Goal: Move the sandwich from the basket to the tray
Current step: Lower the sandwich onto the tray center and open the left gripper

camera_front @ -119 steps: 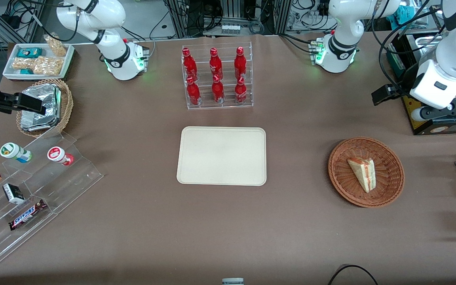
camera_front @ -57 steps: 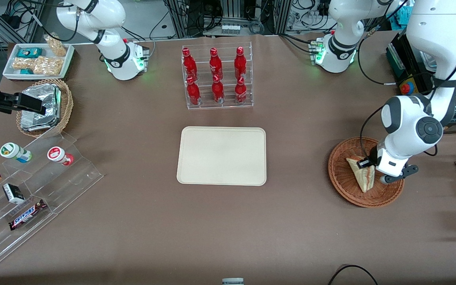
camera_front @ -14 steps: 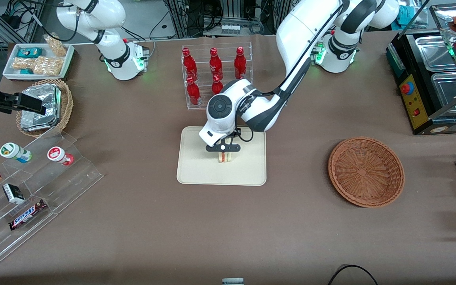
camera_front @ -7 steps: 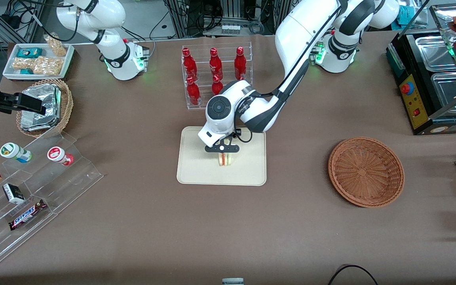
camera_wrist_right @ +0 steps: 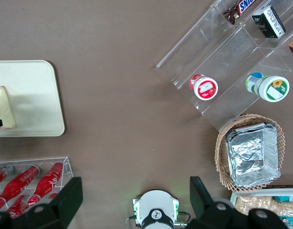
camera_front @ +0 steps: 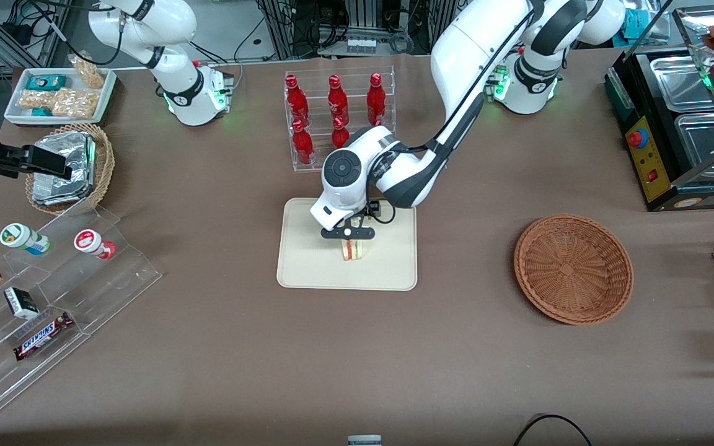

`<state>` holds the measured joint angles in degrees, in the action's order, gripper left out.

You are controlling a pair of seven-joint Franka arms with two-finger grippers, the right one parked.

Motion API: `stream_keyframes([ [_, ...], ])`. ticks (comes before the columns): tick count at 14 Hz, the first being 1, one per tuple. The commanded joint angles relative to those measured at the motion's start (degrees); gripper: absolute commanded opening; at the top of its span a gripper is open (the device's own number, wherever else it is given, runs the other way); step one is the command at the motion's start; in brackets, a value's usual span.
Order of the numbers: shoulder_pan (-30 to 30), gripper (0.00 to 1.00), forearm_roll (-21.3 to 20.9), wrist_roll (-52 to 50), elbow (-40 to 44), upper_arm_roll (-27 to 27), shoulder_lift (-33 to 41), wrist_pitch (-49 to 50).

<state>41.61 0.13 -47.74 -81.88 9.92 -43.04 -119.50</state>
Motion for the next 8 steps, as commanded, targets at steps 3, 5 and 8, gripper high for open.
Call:
stream_keyframes([
  [3, -1.2, 1.0, -0.3, 0.2, 1.8, -0.7, 1.6, 1.4],
  [5, -3.1, 1.0, -0.5, 0.4, 1.8, -0.7, 3.7, 2.9],
  [8, -5.2, 1.0, -0.6, 2.7, 1.5, -0.9, 8.0, 7.3],
])
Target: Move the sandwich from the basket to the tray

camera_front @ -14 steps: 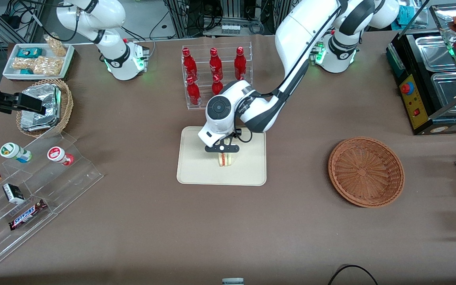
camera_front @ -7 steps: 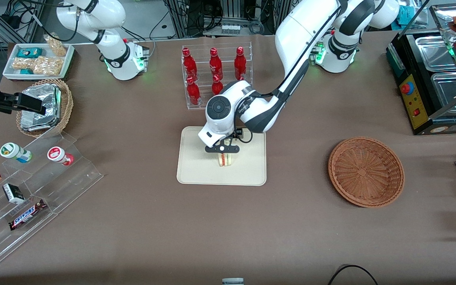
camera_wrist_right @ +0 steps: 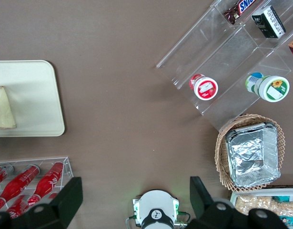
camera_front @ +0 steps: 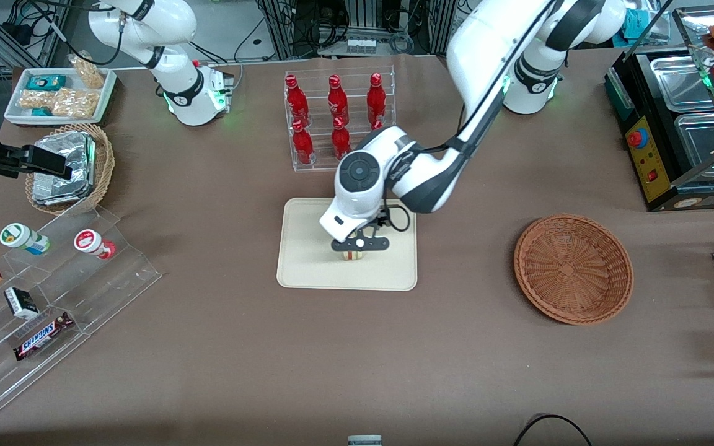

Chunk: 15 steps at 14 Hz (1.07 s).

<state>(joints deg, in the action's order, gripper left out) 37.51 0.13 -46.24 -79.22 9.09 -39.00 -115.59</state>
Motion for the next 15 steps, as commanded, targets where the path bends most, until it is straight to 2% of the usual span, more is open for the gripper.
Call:
stream_keyframes([
  [1, -3.2, 1.0, -0.6, 1.3, -1.4, 0.0, 5.9, 5.7],
  [8, -20.3, 1.0, 0.0, 15.0, -2.3, 0.0, 18.0, 24.7],
  [13, -31.6, 1.0, -2.9, 15.6, -2.5, -1.6, 25.3, 36.3],
  [15, -35.8, 1.0, -2.8, 19.7, -2.7, -1.6, 27.1, 38.0],
])
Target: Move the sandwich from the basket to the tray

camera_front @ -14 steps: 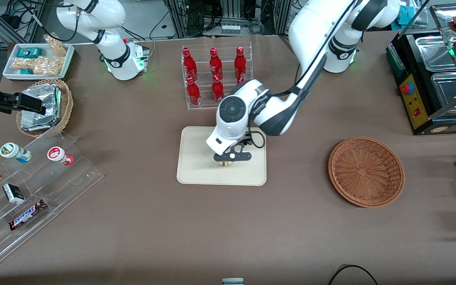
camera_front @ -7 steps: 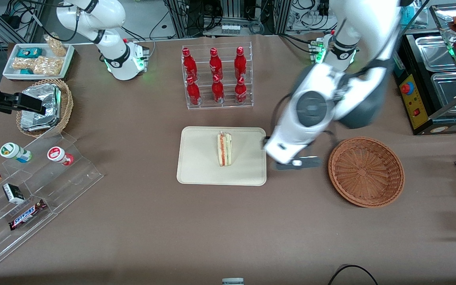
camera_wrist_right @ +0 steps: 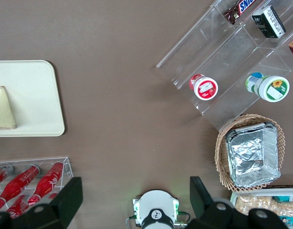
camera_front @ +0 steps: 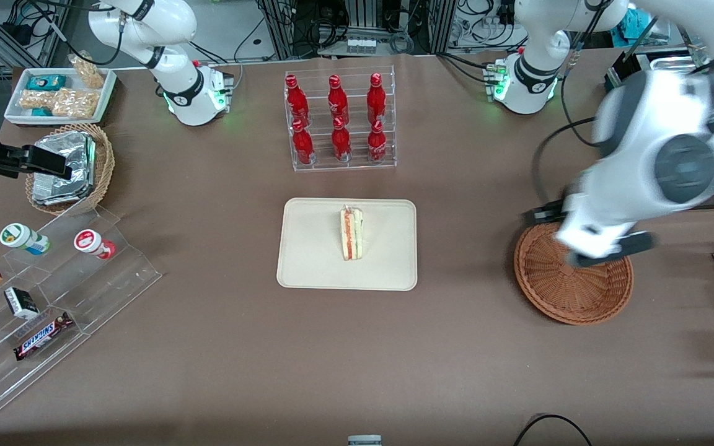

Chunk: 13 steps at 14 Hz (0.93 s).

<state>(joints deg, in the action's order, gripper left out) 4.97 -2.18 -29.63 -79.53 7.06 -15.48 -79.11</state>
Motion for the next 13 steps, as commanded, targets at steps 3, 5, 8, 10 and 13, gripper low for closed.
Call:
stream_keyframes([
  [3, -8.1, 1.0, 0.3, 8.2, -2.4, 0.4, 6.4, 4.6],
  [5, -8.4, 1.0, 1.2, 8.6, -3.1, 0.4, 8.8, 6.9],
  [8, -8.5, 1.0, 3.5, 9.0, -15.0, 0.4, 19.0, 6.0],
  [10, -9.7, 1.0, 4.3, 9.9, -17.0, 0.3, 20.8, 3.6],
  [13, -9.6, 1.0, 4.2, 10.6, -15.8, 0.4, 20.7, 3.9],
])
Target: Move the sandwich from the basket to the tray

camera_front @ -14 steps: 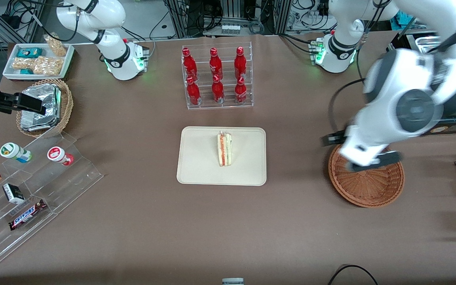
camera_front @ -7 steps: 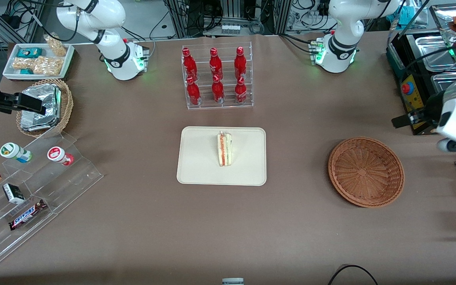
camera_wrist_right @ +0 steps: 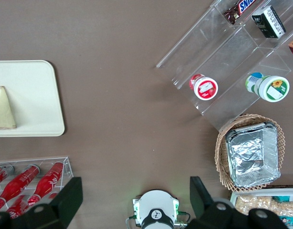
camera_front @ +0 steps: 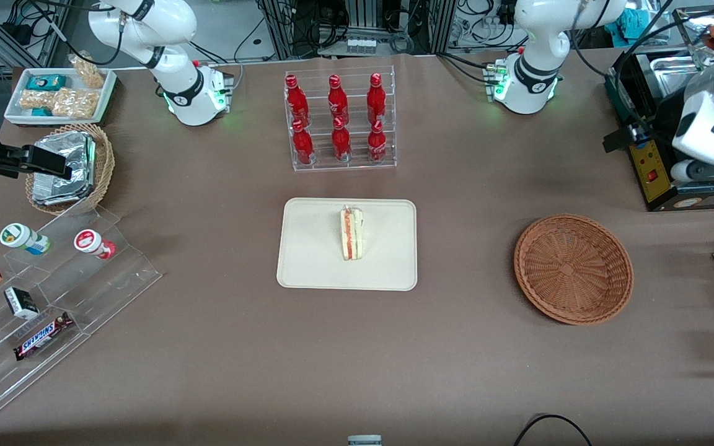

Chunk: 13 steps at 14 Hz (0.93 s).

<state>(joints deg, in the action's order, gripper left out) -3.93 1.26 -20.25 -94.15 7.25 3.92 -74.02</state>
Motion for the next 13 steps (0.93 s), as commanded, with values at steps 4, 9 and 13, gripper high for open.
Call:
stream_keyframes([
  [4, -0.5, 1.0, -0.3, 0.6, 2.5, 0.9, -2.2, -0.3],
  [9, -4.8, 1.0, -0.1, 1.0, 3.4, 4.8, -2.6, -1.5],
  [13, -4.6, 1.0, 0.7, 0.6, 9.5, 4.8, -7.1, -0.2],
])
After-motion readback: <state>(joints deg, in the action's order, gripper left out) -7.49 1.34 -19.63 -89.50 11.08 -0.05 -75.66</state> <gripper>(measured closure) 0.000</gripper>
